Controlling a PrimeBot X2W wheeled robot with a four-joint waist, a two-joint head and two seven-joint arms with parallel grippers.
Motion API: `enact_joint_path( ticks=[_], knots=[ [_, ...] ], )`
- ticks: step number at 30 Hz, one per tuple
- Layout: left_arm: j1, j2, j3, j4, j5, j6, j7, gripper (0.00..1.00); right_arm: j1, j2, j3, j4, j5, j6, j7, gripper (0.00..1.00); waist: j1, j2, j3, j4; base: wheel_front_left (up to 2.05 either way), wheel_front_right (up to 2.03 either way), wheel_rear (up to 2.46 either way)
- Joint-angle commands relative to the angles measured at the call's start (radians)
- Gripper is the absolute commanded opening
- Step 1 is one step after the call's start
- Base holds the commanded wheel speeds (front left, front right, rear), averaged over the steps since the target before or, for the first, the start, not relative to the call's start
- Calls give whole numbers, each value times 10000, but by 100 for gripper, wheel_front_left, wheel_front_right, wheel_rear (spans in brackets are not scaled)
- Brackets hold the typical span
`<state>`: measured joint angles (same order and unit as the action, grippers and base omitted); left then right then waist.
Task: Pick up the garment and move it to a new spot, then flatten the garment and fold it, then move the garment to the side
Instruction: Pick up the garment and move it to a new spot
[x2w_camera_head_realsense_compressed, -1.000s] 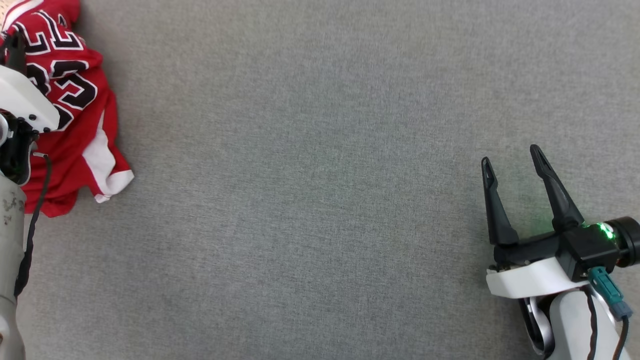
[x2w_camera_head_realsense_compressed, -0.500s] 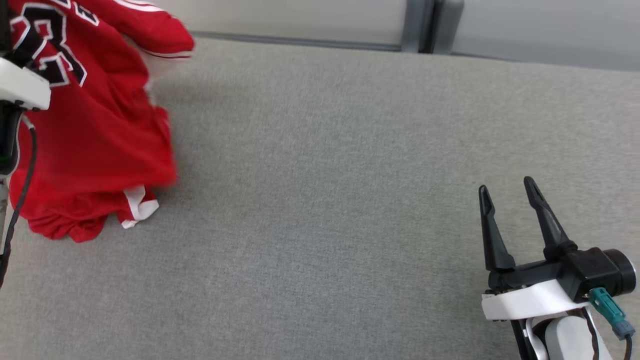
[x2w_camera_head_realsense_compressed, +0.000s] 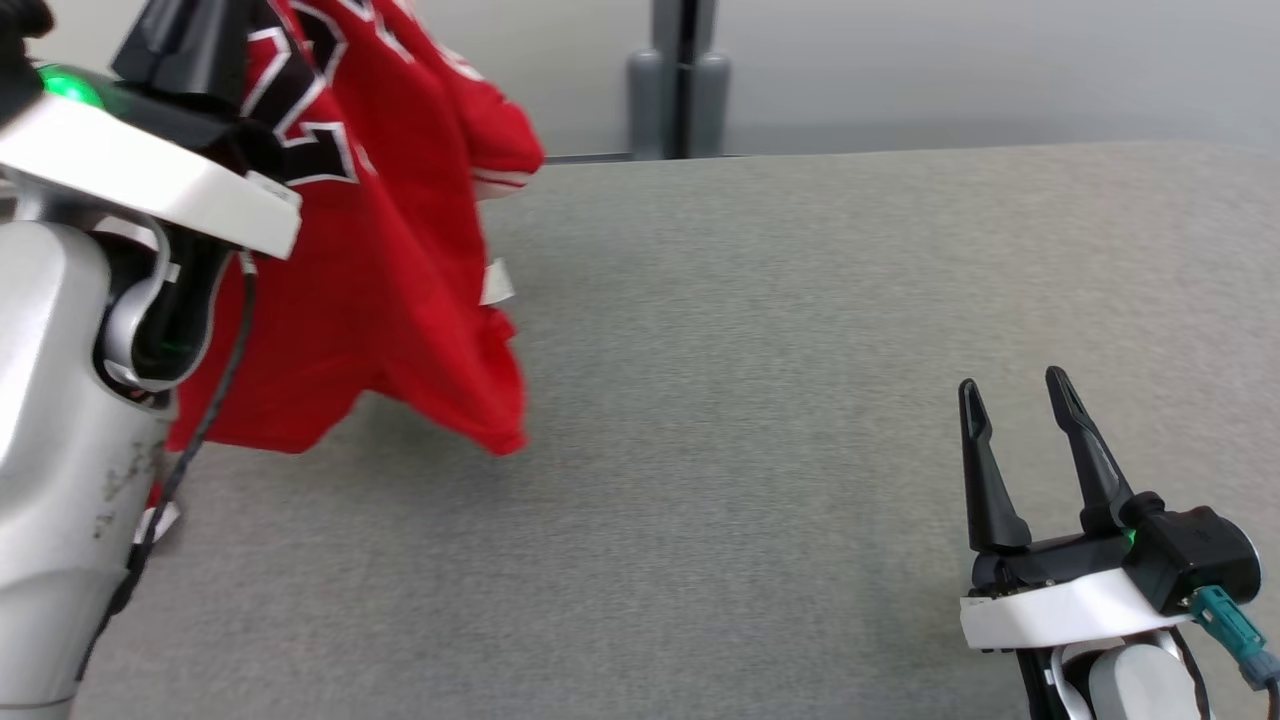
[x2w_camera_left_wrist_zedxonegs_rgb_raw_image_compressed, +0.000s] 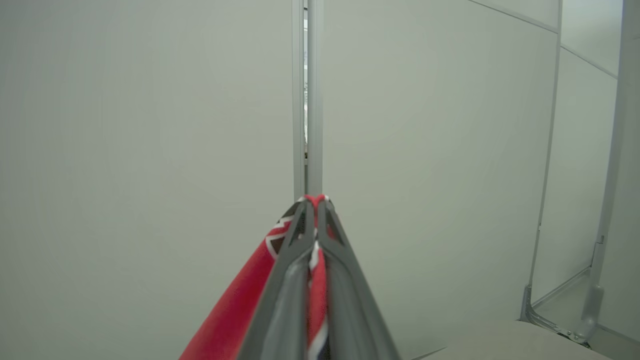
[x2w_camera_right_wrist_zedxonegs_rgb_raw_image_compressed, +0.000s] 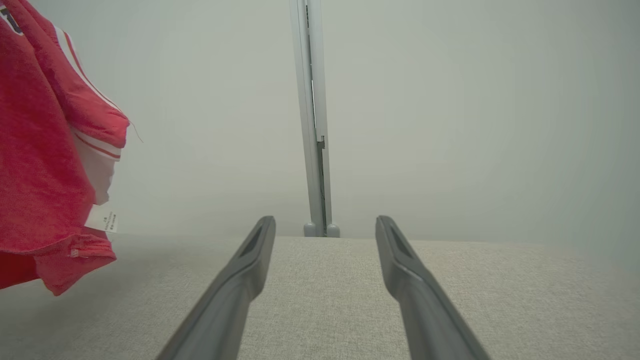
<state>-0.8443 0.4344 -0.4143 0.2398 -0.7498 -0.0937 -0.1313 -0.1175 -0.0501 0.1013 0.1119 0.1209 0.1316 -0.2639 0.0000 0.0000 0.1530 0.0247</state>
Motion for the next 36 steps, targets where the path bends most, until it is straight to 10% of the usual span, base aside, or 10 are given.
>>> enact_joint_path(
  ticks=[1, 13, 26, 28, 29, 36],
  knots=[
    [123, -93, -92, -317, -8, 104, 74, 0, 45, -9, 19, -50, 109, -17, -10, 100, 0, 0, -54, -812, 0, 0, 0],
    [5, -1140, -866, 26, 411, 454, -185, 0, -82, -5, 100, -116, 507, -17, -10, 100, 0, 0, 329, -2316, 0, 0, 0],
    [2001, -1845, -1580, 2887, 367, 312, -1010, 0, -280, -6, 199, -73, 309, -17, -10, 100, 0, 0, 1107, -2130, 0, 0, 0],
    [2227, -2011, -1675, 3404, 494, 286, -1157, 38, -306, -9, 243, -33, 228, -17, -10, 100, 0, 0, 1136, -1980, 0, 0, 0],
    [2303, -2077, -1674, 3628, 583, 324, -1203, 100, -309, -9, 270, -5, 194, -17, -10, 100, 0, 0, 1128, -1906, 0, 0, 0],
    [3279, -2501, -9, 2573, 1701, 862, -1328, 100, -65, -9, 217, 197, -56, -17, -10, 100, 0, 0, 712, -1291, 0, 0, 0]
  ],
)
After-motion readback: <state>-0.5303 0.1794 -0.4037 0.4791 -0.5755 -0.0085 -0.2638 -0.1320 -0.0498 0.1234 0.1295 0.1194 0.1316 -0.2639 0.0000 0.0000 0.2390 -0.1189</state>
